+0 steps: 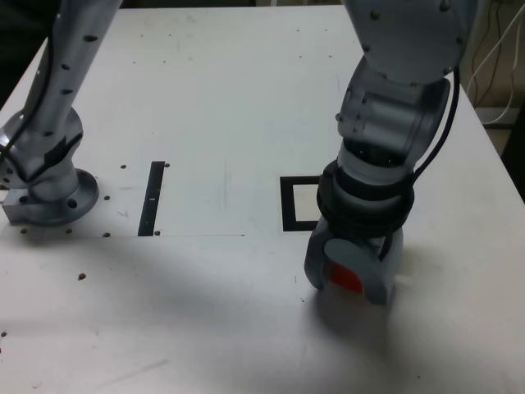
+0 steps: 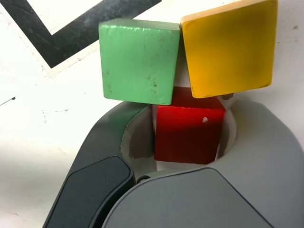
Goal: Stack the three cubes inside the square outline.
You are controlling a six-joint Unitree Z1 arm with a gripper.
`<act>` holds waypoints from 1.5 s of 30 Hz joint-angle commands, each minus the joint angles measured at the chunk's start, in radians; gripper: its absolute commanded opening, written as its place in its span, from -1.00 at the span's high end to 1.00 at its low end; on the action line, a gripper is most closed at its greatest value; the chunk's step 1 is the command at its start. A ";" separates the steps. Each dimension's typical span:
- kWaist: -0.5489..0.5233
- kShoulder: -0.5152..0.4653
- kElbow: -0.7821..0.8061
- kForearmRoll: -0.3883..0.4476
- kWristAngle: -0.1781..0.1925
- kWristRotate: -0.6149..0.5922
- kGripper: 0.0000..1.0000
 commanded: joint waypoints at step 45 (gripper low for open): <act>0.189 -0.242 0.311 -0.088 0.077 -0.041 0.74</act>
